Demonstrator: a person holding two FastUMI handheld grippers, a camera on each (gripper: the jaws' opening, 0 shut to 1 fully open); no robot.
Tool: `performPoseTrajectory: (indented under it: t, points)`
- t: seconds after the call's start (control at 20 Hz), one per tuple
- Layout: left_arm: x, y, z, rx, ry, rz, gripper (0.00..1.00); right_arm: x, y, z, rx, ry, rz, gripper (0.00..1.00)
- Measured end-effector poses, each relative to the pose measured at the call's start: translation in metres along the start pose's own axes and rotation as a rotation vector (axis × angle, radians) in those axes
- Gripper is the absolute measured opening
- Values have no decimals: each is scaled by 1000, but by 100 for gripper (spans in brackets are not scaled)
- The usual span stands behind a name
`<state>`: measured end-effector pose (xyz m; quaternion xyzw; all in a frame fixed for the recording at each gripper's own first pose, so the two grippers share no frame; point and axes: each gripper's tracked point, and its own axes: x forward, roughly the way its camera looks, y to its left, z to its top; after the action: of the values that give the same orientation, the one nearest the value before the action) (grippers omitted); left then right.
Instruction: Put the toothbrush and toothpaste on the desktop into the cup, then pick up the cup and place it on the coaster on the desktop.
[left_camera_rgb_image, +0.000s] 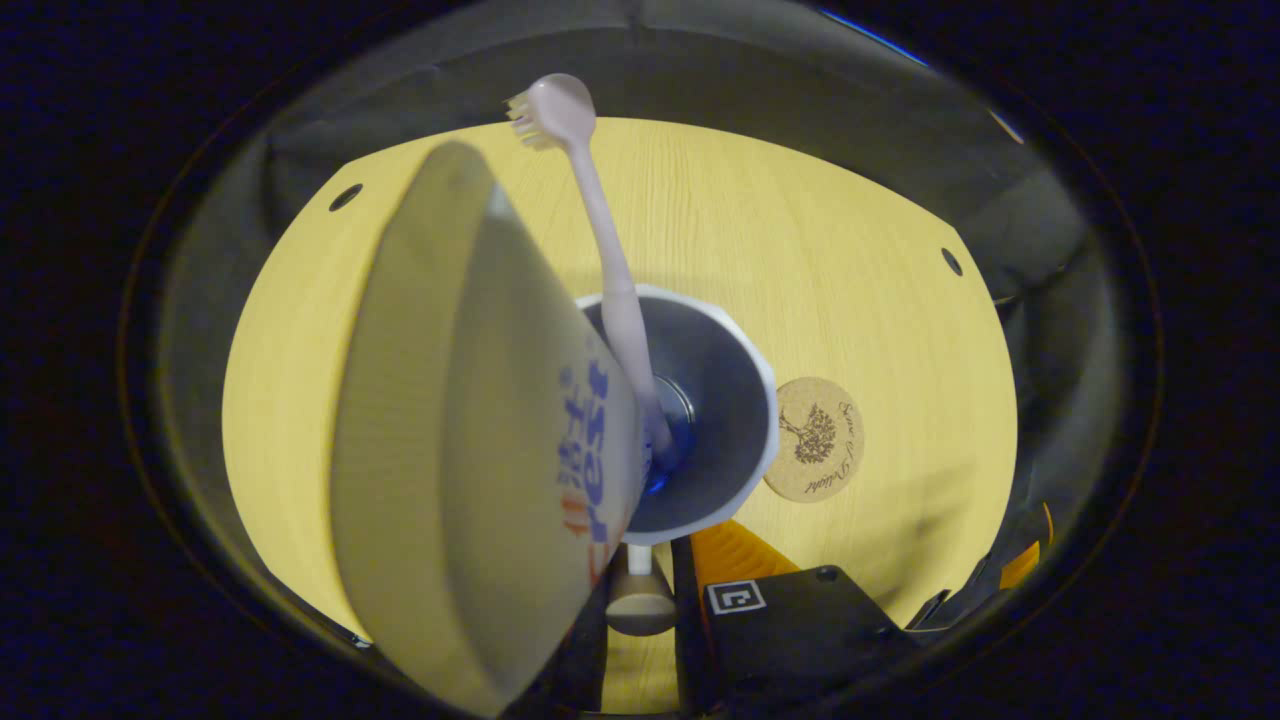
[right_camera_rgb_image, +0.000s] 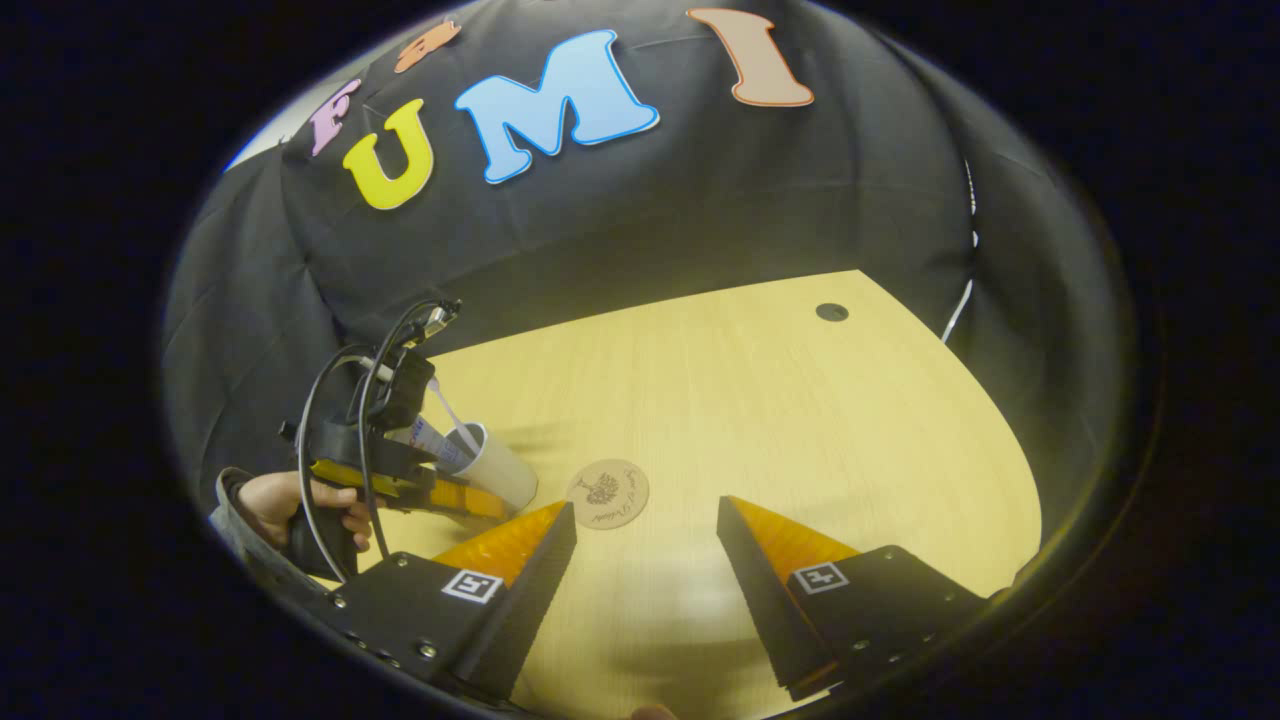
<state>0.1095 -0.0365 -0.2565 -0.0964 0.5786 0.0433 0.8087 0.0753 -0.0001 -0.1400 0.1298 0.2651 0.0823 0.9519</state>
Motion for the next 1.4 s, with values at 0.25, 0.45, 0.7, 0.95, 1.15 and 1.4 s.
performPoseTrajectory:
  t: [0.25,0.45,0.7,0.95,1.15,1.4]
  points:
    - [-5,-4,4,8,-33,-14,34,0,-1,2,8,-2,-8,90]
    - [-15,-14,9,62,-63,-22,34,1,0,1,12,-1,-7,90]
    - [-20,-39,8,119,-72,-50,34,-1,-1,1,12,-7,-10,90]
    - [-23,-72,5,175,-61,-81,34,-6,-10,-1,35,-11,-23,90]
    - [-27,-97,6,222,-41,-101,34,-10,-19,-2,49,-10,-37,90]
    - [-36,-111,21,254,-20,-85,34,-12,-32,-7,75,-2,-49,90]
